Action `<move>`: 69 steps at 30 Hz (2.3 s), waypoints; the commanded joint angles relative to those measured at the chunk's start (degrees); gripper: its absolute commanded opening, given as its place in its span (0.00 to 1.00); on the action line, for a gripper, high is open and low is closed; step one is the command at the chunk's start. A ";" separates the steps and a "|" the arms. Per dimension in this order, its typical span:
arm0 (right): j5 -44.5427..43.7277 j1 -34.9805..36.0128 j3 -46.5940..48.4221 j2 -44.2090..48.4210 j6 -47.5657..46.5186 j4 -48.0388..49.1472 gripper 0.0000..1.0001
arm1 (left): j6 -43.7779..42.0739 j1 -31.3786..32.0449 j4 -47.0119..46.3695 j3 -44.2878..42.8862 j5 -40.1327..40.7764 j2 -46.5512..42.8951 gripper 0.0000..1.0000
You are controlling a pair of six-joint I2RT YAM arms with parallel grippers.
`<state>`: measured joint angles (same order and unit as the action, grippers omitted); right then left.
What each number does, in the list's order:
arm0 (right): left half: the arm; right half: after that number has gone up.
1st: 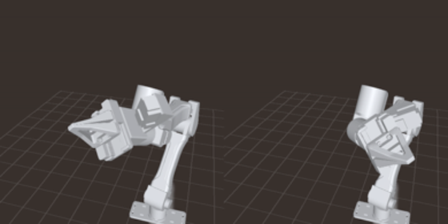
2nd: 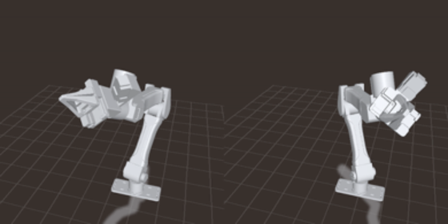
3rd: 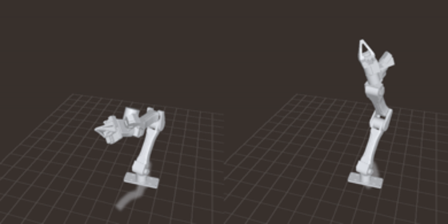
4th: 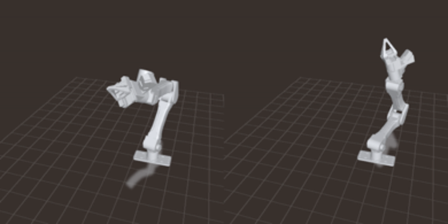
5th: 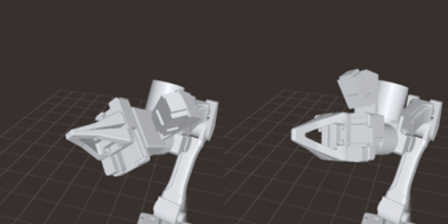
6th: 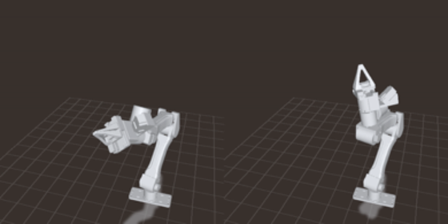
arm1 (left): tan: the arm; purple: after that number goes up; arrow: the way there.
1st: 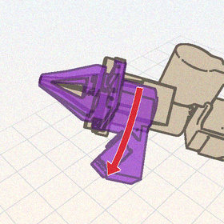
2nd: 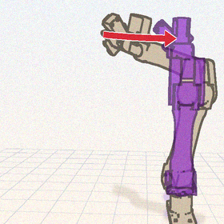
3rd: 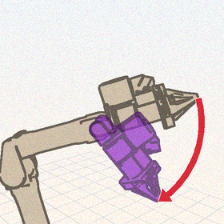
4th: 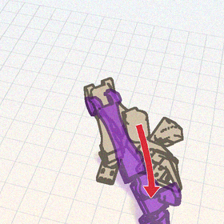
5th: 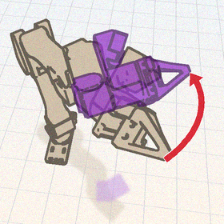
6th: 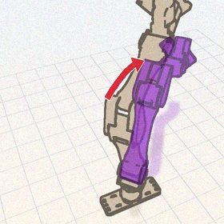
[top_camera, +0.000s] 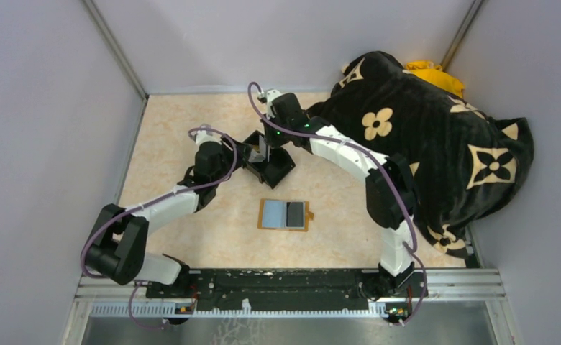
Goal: Put the credit cards into the card holder
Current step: Pick up the credit card from the storage box.
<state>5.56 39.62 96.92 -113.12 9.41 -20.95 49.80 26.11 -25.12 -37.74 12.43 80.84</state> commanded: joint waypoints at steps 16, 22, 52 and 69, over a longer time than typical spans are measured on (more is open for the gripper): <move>-13.96 10.69 -34.53 39.08 -7.23 19.34 0.00 | 9.75 -2.05 22.16 -11.00 -27.43 -12.71 0.61; -22.17 15.52 -40.55 45.51 -9.69 22.97 0.00 | 12.46 -2.14 23.56 -9.90 -34.13 -15.74 0.61; -42.76 35.80 -48.04 49.95 -29.57 34.69 0.00 | 27.64 -2.47 17.02 -7.09 -53.42 -13.71 0.70; -54.72 45.37 -49.20 43.96 -41.94 38.75 0.00 | 33.48 -2.54 4.29 -2.02 -63.14 -12.86 0.23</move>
<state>-45.34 84.25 47.94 -68.88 -30.22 15.00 81.34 23.94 -14.33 -41.01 -47.03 68.88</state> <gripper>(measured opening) 0.006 0.301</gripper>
